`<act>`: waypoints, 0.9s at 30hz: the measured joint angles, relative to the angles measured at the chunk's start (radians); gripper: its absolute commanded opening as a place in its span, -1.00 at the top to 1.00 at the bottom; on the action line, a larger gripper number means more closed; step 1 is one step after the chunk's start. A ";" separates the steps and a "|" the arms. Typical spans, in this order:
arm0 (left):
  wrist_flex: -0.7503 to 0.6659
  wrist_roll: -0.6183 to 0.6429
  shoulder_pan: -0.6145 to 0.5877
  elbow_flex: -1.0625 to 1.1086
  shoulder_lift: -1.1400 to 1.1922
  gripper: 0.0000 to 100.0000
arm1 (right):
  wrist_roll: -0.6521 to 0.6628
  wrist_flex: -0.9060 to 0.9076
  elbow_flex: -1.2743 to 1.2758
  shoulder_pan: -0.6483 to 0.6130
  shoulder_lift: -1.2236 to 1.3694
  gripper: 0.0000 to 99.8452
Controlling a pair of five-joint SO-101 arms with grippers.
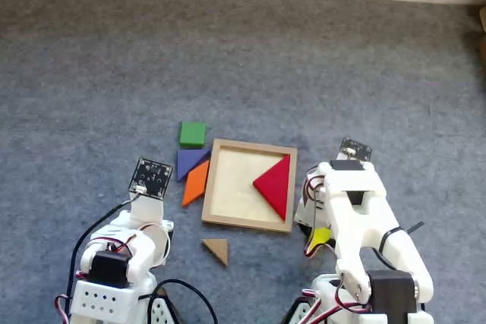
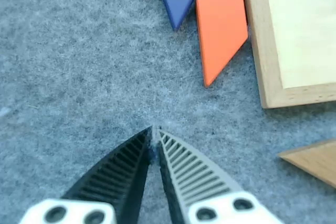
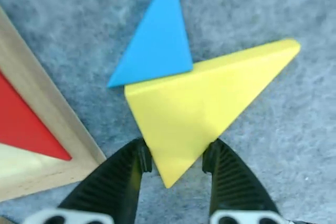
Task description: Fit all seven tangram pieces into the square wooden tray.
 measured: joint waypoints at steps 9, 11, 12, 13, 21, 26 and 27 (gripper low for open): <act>0.000 0.000 0.000 0.000 0.000 0.99 | -0.109 0.026 -0.063 0.003 0.000 0.43; 0.000 0.000 0.000 0.000 0.000 0.99 | -0.137 0.018 -0.068 0.003 0.000 0.43; 0.000 0.000 0.000 0.000 0.000 0.99 | -0.149 0.009 -0.068 0.003 0.000 0.43; 0.000 0.000 0.000 0.000 0.000 0.99 | -0.161 -0.005 -0.068 0.003 0.002 0.43; 0.000 0.000 0.000 0.000 0.000 0.99 | -0.207 -0.074 -0.068 0.003 0.002 0.43; 0.000 0.000 0.000 0.000 0.000 0.99 | -0.207 -0.098 -0.068 0.003 0.003 0.43; 0.000 0.000 0.000 0.000 0.000 0.99 | -0.207 -0.100 -0.068 0.003 0.008 0.43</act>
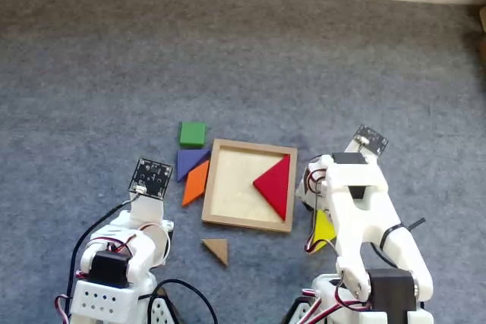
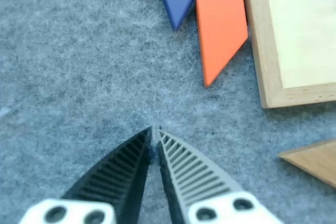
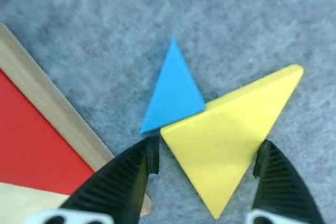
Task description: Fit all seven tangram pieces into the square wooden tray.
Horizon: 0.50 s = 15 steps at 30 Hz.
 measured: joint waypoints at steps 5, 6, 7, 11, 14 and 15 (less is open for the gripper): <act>0.000 0.000 0.000 0.000 0.000 0.99 | -0.035 -0.002 -0.037 0.000 0.097 0.43; 0.000 0.000 0.000 0.000 0.000 0.99 | -0.040 -0.002 -0.051 0.000 0.114 0.43; 0.000 0.000 0.000 0.000 0.000 0.99 | -0.044 0.000 -0.063 0.000 0.127 0.43; 0.000 0.000 0.000 0.000 0.000 0.99 | -0.049 0.000 -0.092 0.000 0.140 0.43; 0.000 0.000 0.000 0.000 0.000 0.99 | -0.049 -0.002 -0.118 0.000 0.140 0.43; 0.000 0.000 0.000 0.000 0.000 0.99 | -0.049 -0.002 -0.126 0.000 0.141 0.43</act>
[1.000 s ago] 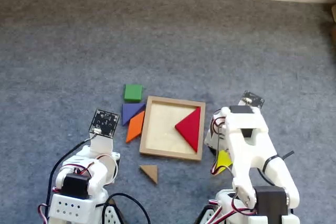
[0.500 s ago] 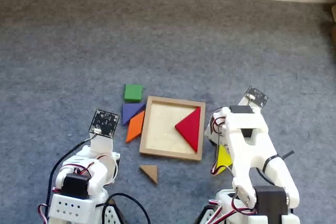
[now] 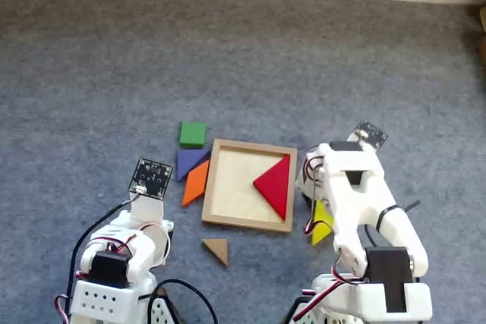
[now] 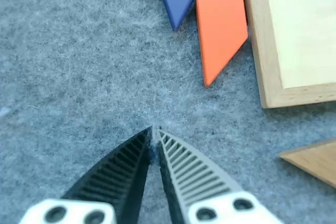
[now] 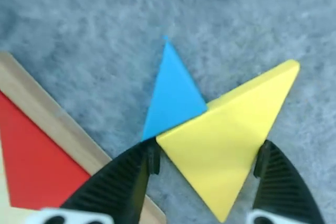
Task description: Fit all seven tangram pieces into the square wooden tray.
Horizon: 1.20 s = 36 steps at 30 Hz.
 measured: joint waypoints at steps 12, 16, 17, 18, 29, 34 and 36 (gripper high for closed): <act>0.000 0.000 0.000 0.000 0.000 0.99 | 0.000 -0.003 -0.052 0.000 0.014 0.43; 0.000 0.000 0.000 0.000 0.000 0.99 | 0.000 -0.037 -0.052 0.000 0.014 0.43; 0.000 0.000 0.000 0.000 0.000 0.99 | 0.000 -0.052 -0.052 0.000 0.014 0.43; 0.000 0.000 0.000 0.000 0.000 0.99 | 0.000 -0.066 -0.052 0.000 0.021 0.43; 0.000 0.000 0.000 0.000 0.000 0.99 | 0.000 -0.089 -0.057 0.002 0.089 0.43; 0.000 0.000 0.000 0.000 0.000 0.99 | 0.000 -0.089 -0.057 -0.009 0.089 0.43; 0.000 0.000 0.000 0.000 0.000 0.99 | 0.000 -0.089 -0.057 -0.021 0.089 0.43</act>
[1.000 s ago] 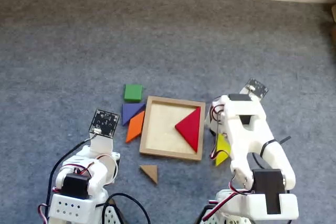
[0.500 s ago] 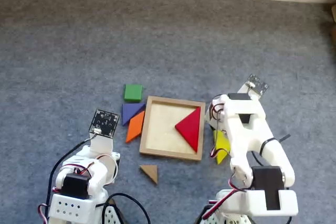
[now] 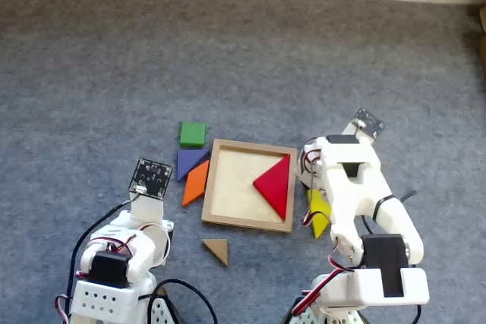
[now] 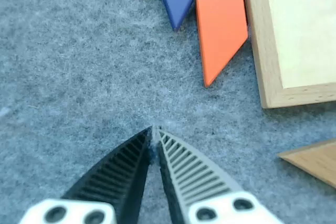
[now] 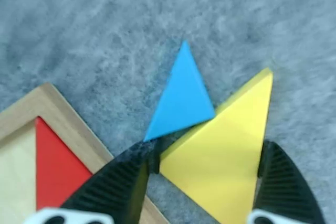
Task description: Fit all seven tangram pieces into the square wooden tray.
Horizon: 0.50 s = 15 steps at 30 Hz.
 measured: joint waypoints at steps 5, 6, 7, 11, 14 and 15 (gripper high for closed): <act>0.000 0.000 0.000 0.000 0.000 0.99 | 0.000 0.003 0.000 -0.035 0.000 0.43; 0.000 0.000 0.000 0.000 0.000 0.99 | 0.000 0.003 0.000 -0.040 0.000 0.43; 0.000 0.000 0.000 0.000 0.000 0.99 | 0.005 0.003 0.000 -0.043 0.000 0.43; 0.000 0.000 0.000 0.000 0.000 0.99 | 0.018 0.003 0.000 -0.043 0.000 0.43; 0.000 0.000 0.000 0.000 0.000 0.99 | 0.021 0.006 0.000 -0.043 0.000 0.43; 0.000 0.000 0.000 0.000 0.000 0.99 | 0.021 0.011 0.000 -0.043 0.000 0.43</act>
